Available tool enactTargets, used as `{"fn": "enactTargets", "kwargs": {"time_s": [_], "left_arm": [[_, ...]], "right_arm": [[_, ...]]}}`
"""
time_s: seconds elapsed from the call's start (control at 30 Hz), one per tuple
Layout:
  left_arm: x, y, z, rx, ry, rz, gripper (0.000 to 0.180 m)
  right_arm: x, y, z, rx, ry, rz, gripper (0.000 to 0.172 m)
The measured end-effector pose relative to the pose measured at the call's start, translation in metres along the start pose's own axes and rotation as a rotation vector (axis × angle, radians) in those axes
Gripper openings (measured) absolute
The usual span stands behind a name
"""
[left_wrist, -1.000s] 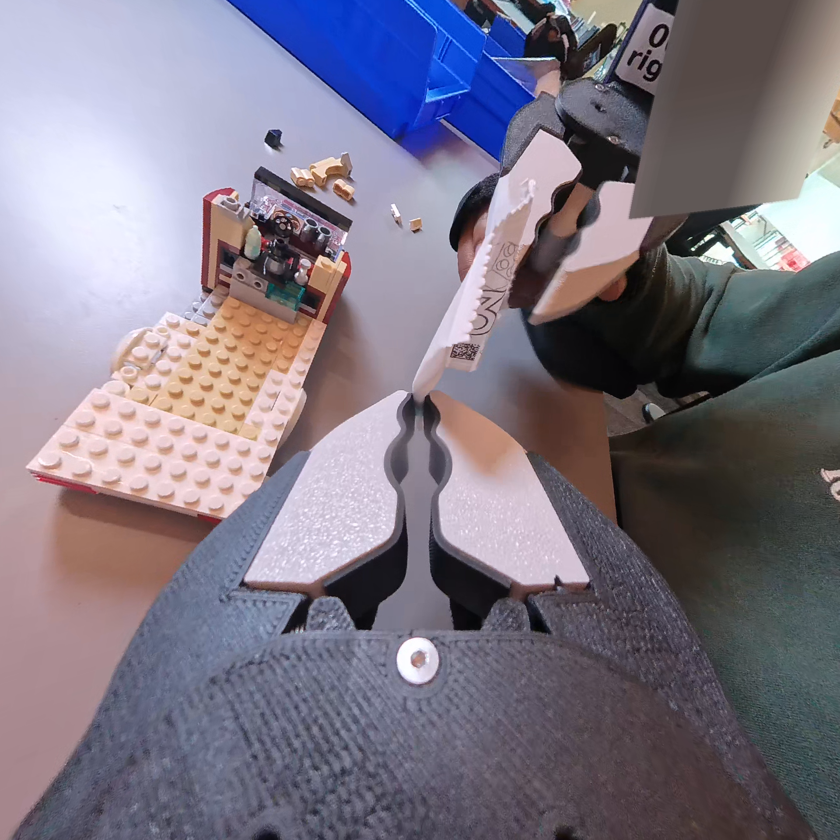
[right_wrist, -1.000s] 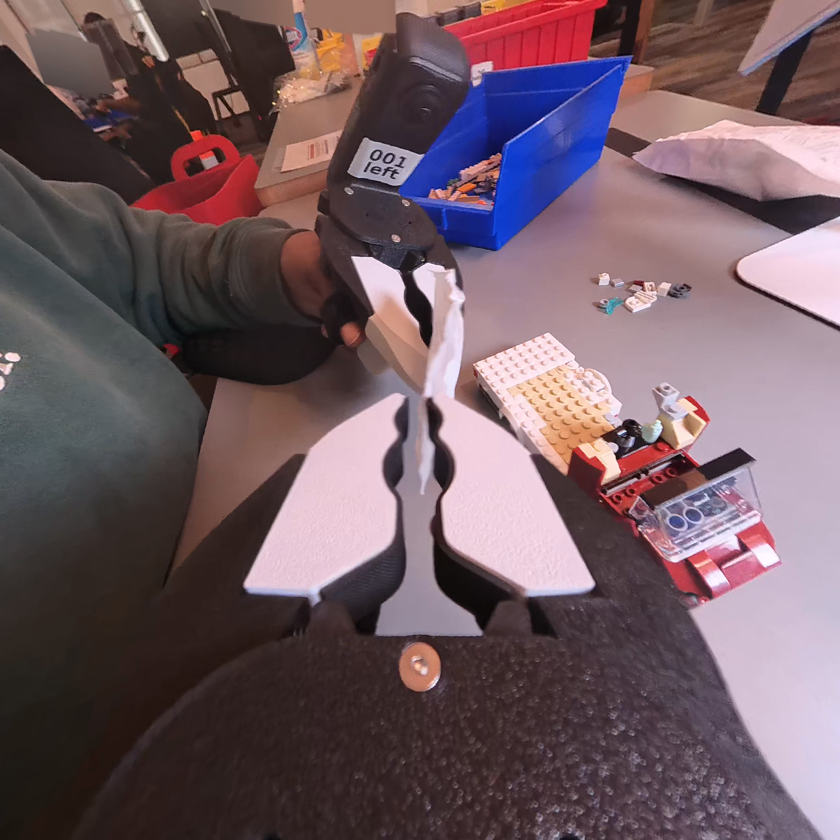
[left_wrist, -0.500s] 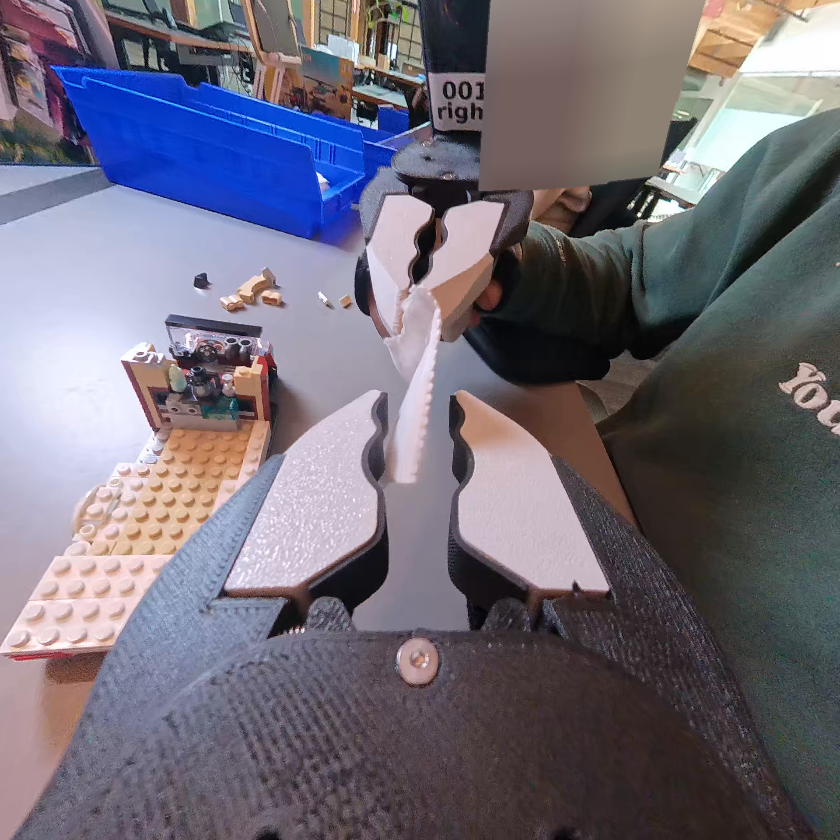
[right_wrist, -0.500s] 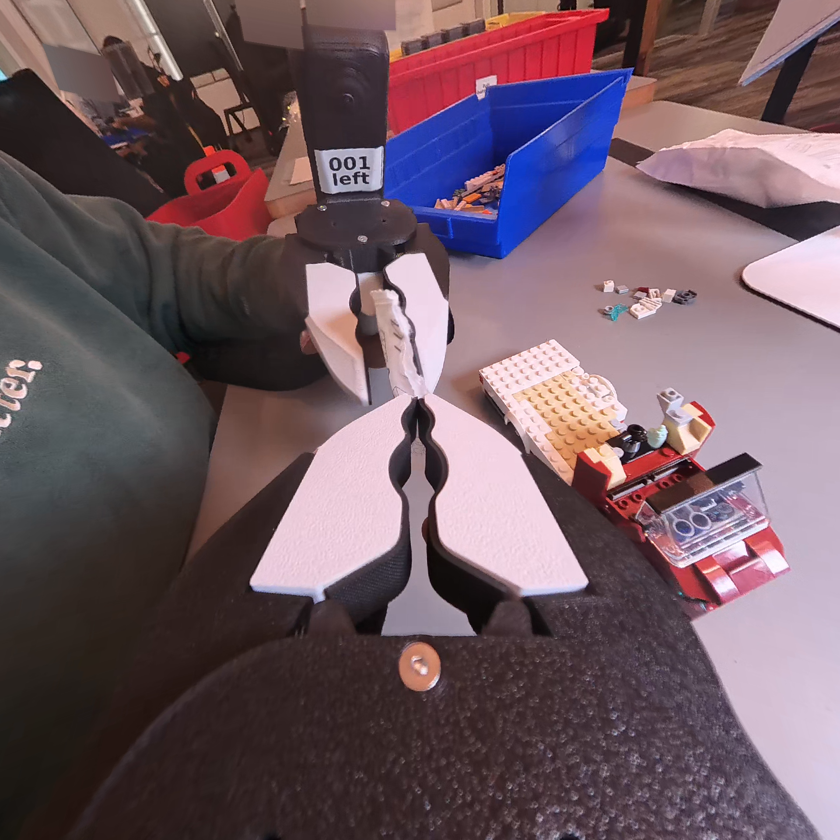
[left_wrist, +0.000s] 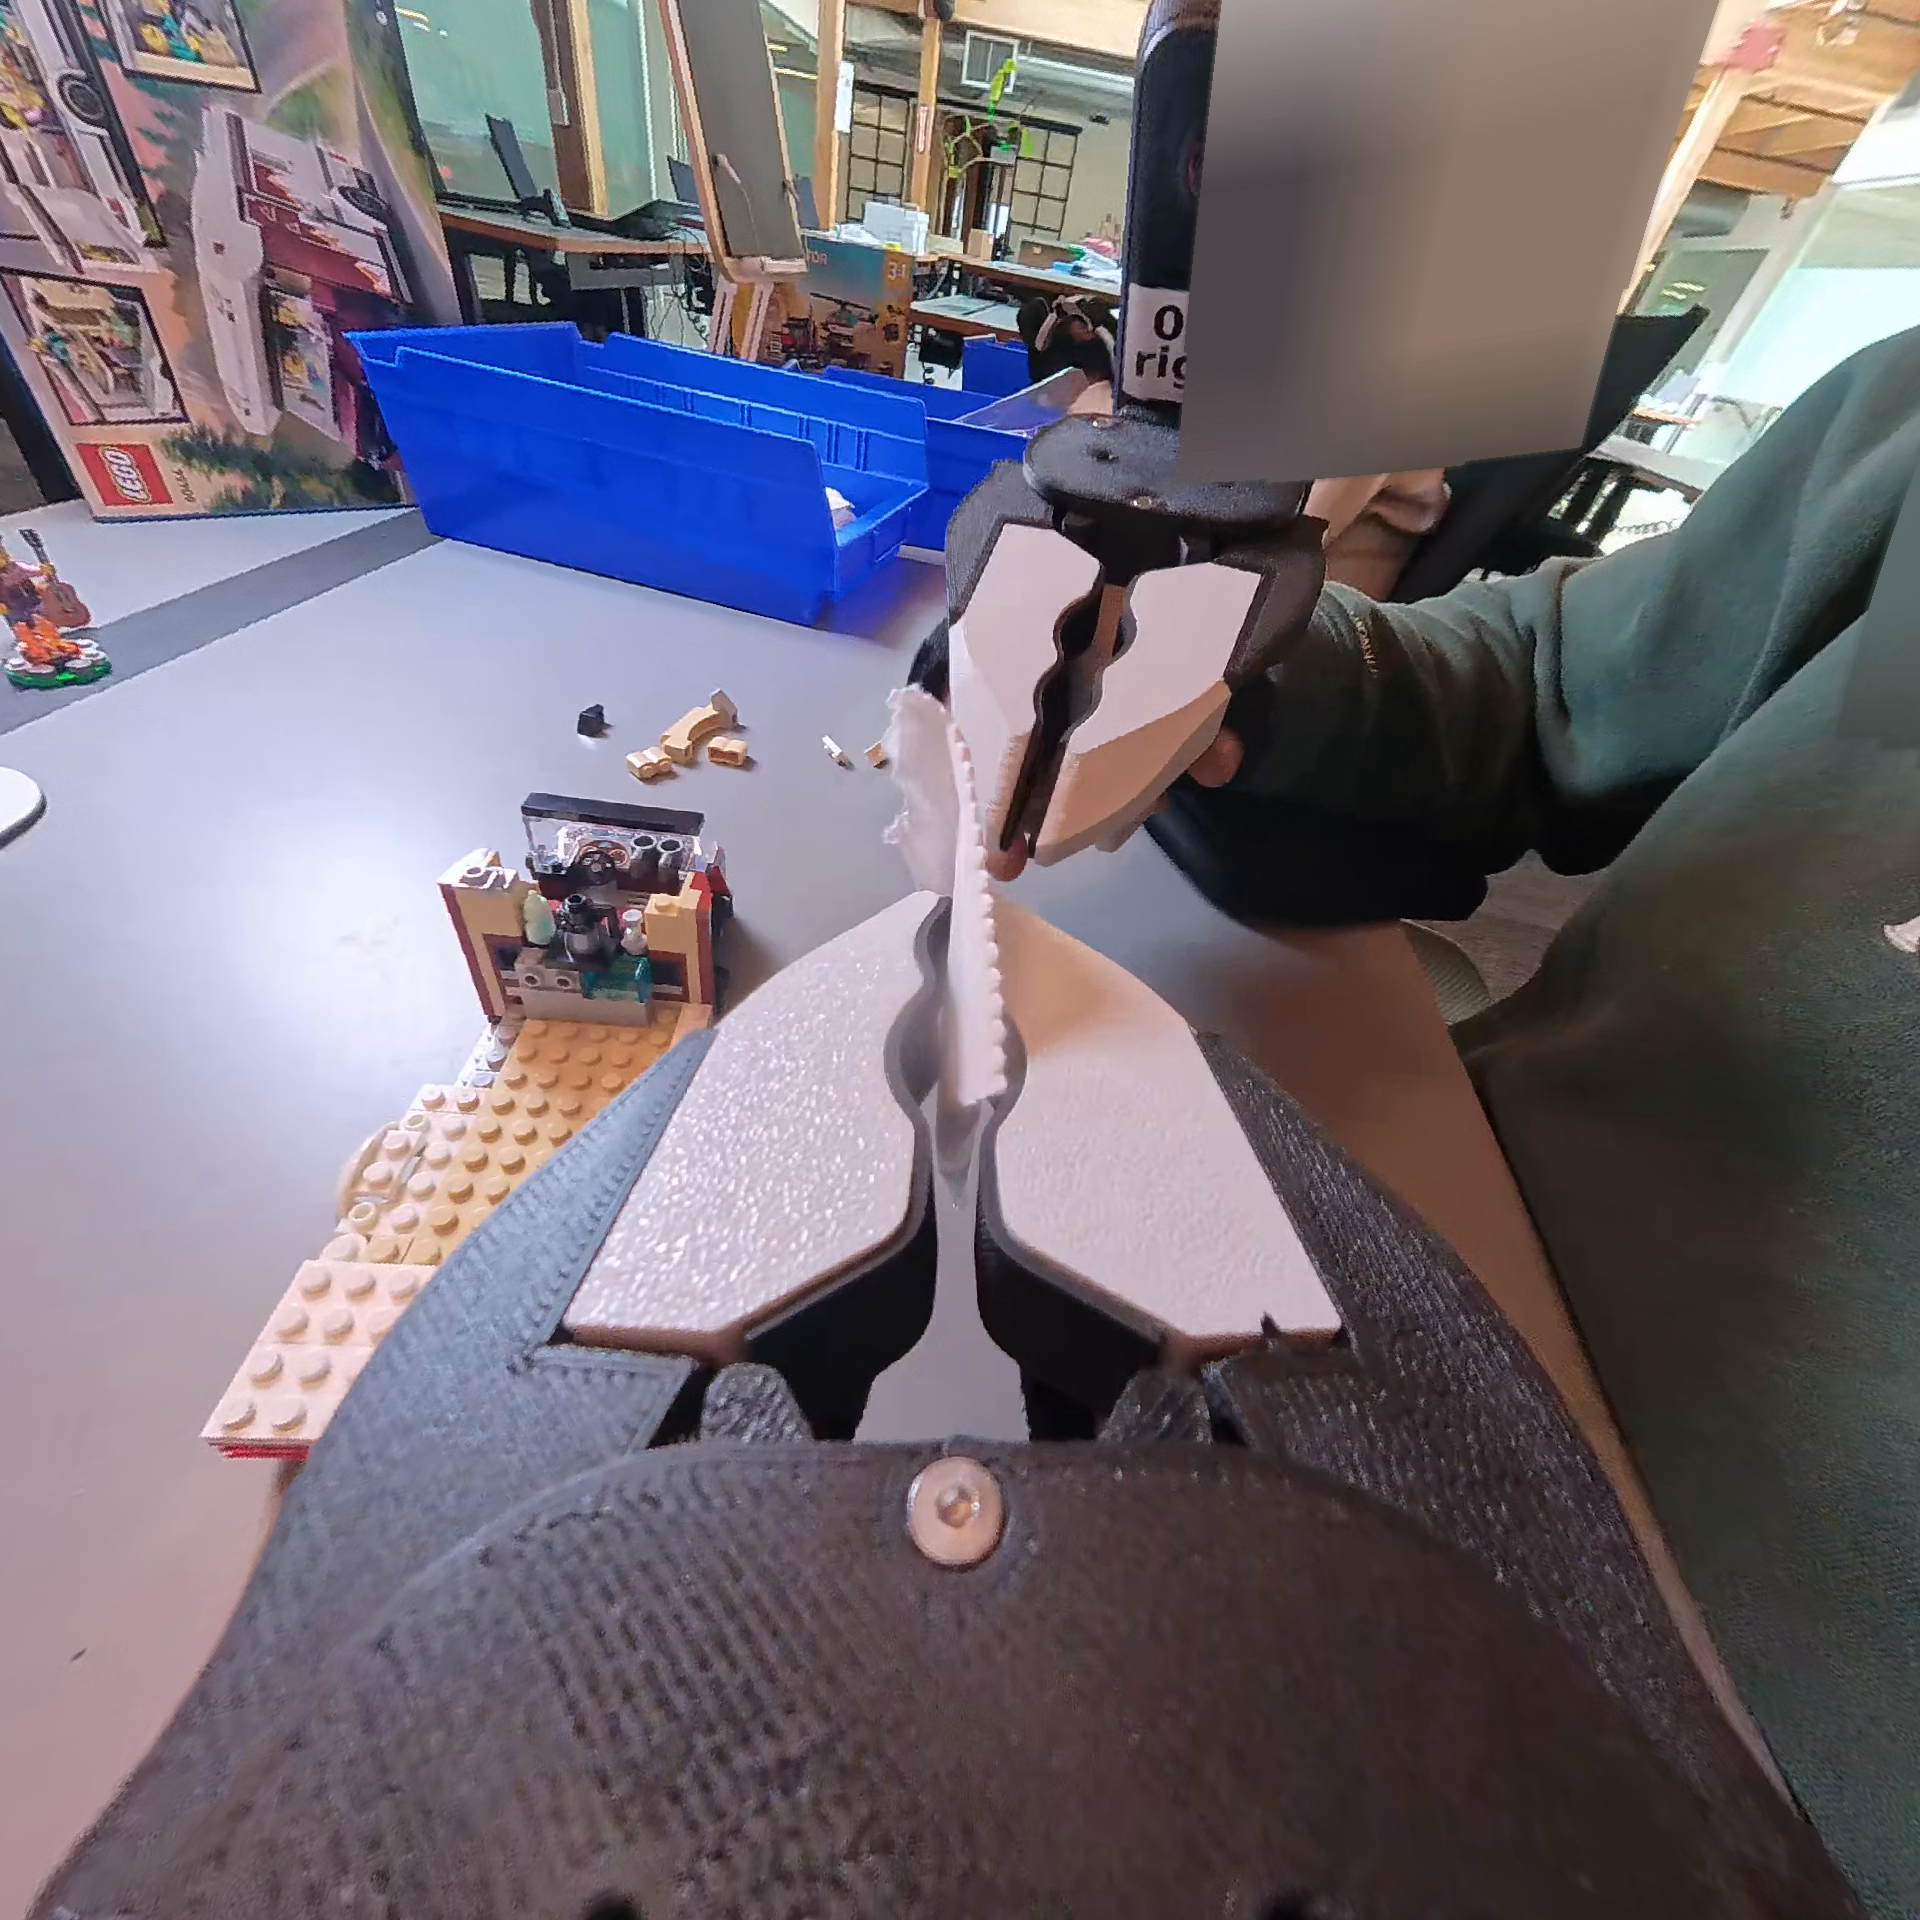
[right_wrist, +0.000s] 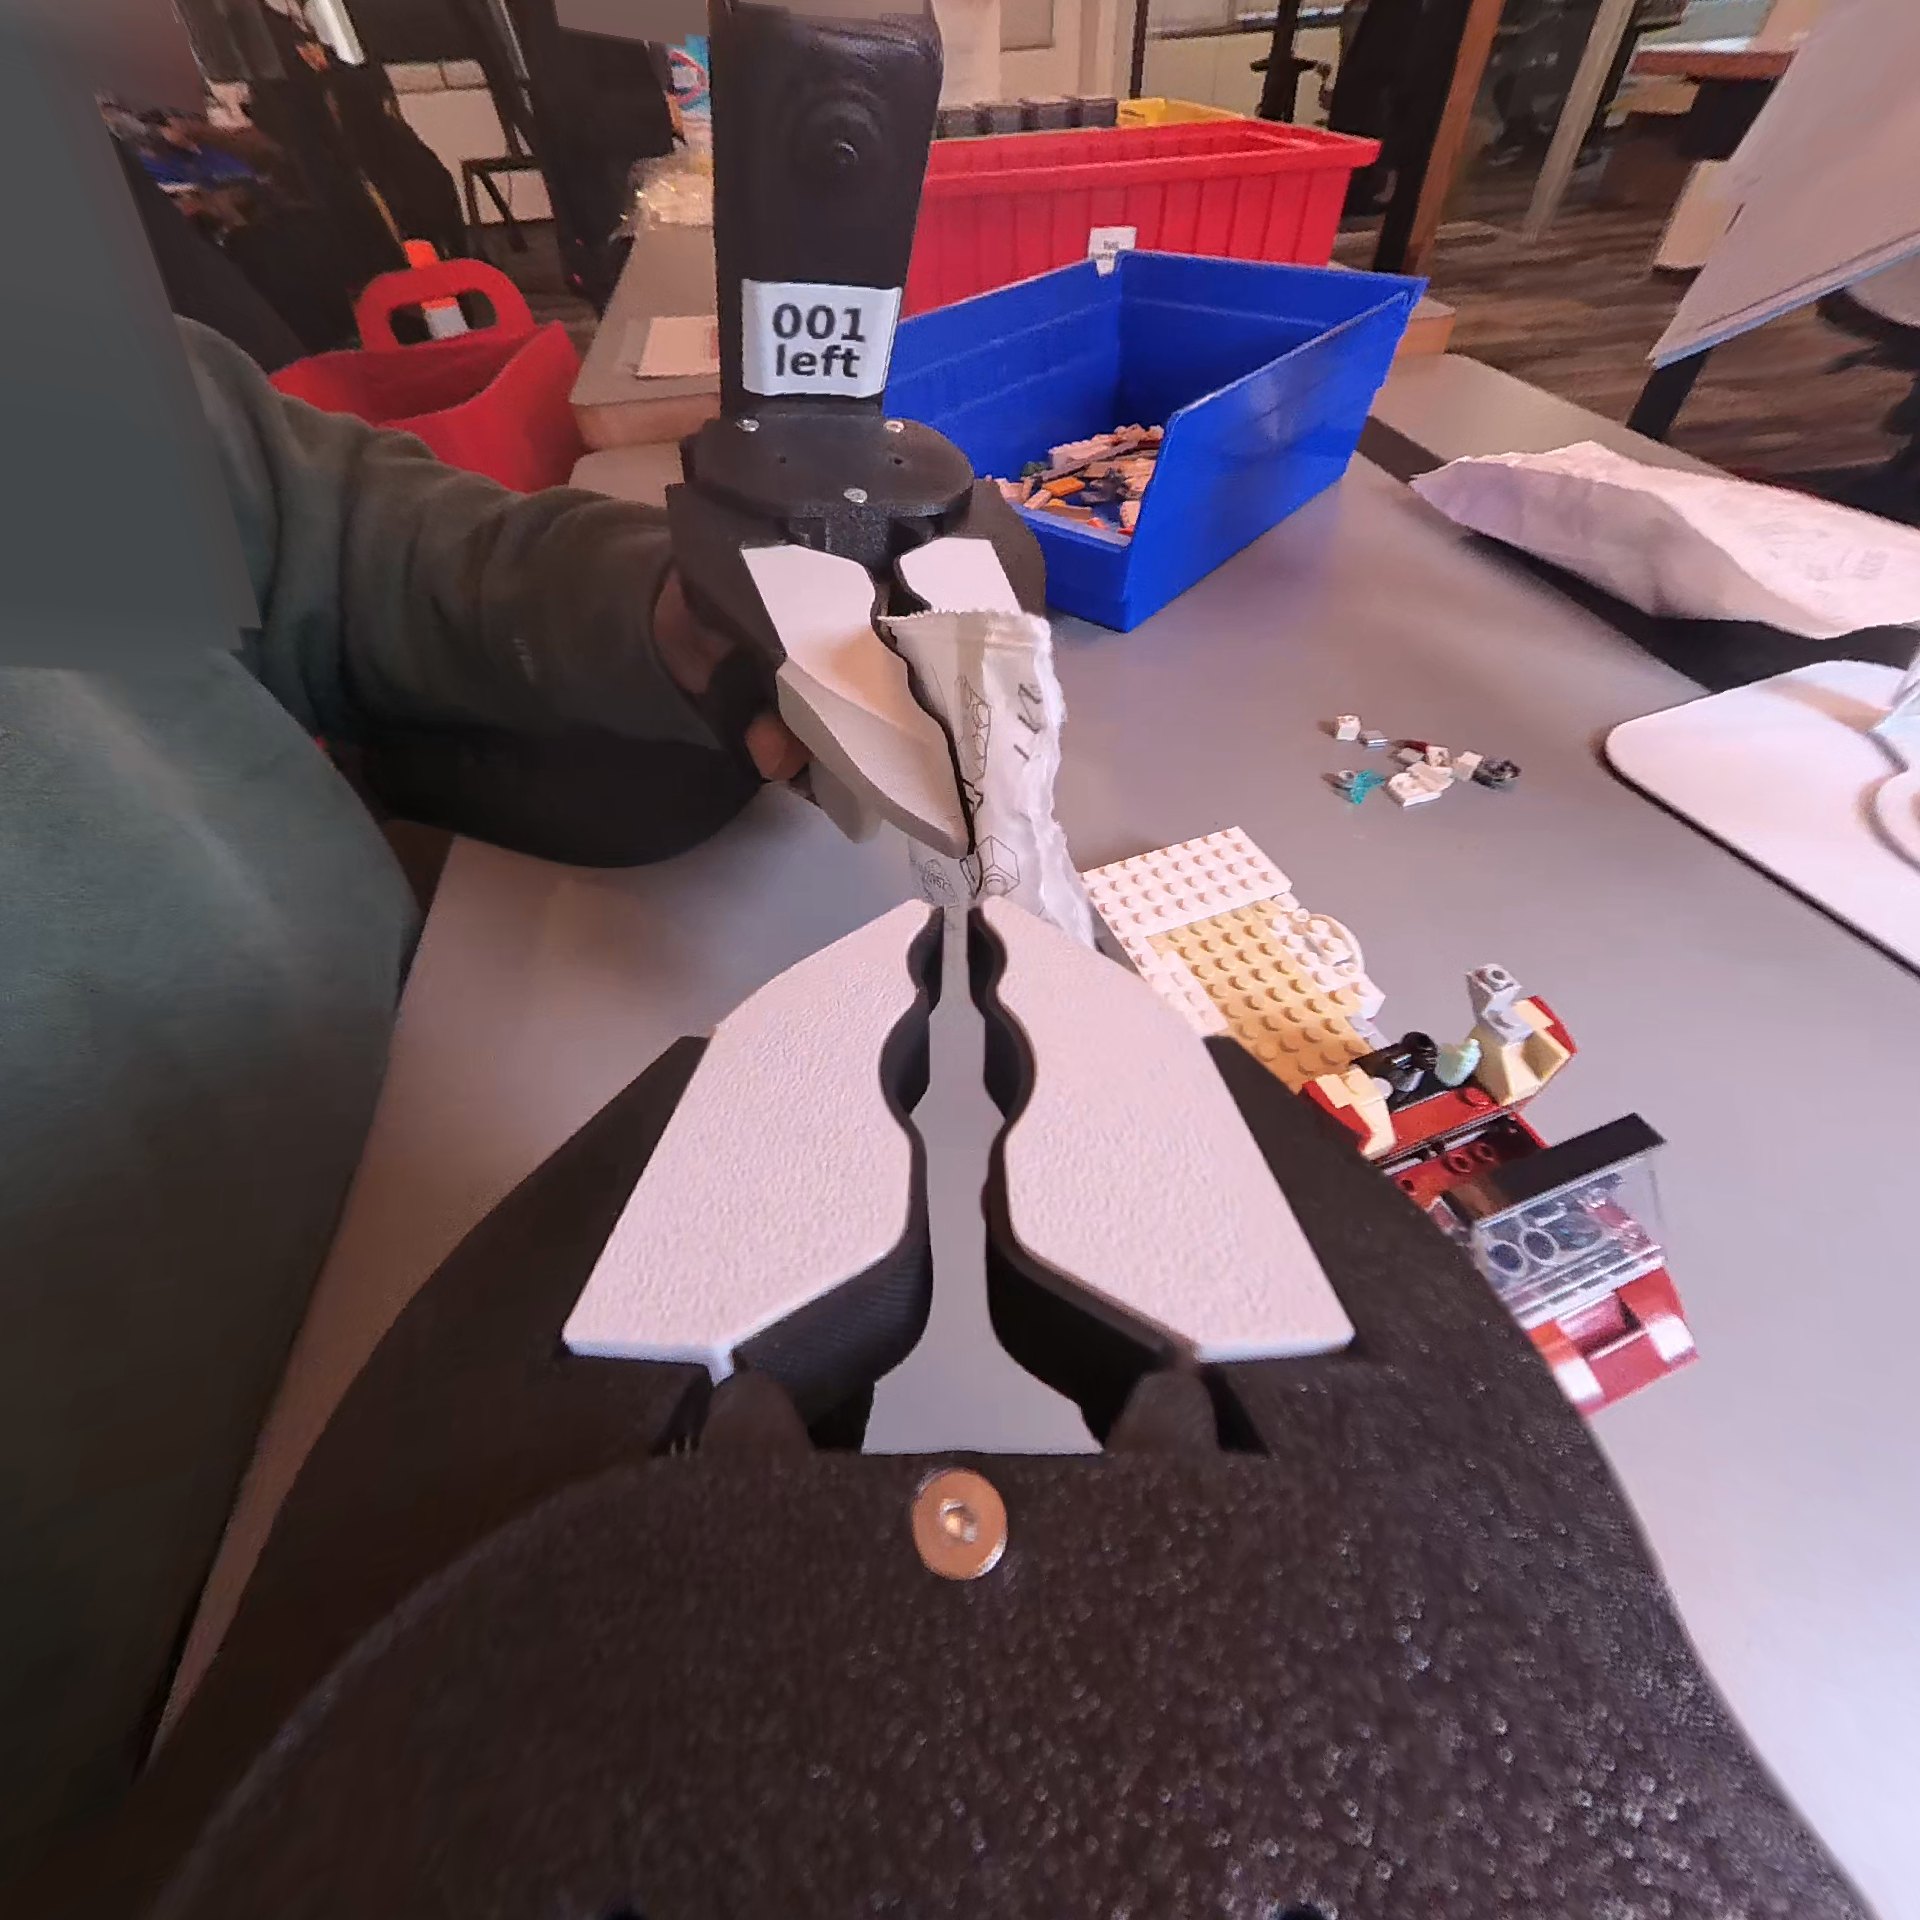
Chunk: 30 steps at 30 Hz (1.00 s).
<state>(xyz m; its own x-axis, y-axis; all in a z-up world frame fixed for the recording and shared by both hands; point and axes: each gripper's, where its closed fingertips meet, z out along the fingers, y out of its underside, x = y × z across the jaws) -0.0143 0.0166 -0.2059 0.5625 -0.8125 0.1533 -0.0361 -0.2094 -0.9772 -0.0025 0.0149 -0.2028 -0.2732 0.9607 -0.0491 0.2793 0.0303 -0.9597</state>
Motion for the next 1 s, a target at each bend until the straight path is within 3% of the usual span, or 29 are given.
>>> {"fn": "enactTargets", "kwargs": {"time_s": [0.17, 0.6, 0.8, 1.0], "left_arm": [[0.007, -0.001, 0.001, 0.0, 0.027, 0.039, 0.001], [0.013, 0.0, 0.003, -0.015, 0.042, 0.062, 0.001], [0.006, 0.0, 0.003, -0.027, -0.004, 0.044, 0.001], [0.01, 0.002, 0.004, -0.037, 0.007, 0.074, 0.001]], "right_arm": [[0.004, -0.002, -0.002, -0.012, 0.045, -0.048, 0.018], [-0.003, 0.003, 0.003, -0.049, 0.072, -0.167, 0.012], [-0.011, -0.004, -0.002, 0.009, -0.034, -0.068, 0.002], [-0.002, 0.008, 0.005, -0.036, -0.002, -0.03, 0.015]]}}
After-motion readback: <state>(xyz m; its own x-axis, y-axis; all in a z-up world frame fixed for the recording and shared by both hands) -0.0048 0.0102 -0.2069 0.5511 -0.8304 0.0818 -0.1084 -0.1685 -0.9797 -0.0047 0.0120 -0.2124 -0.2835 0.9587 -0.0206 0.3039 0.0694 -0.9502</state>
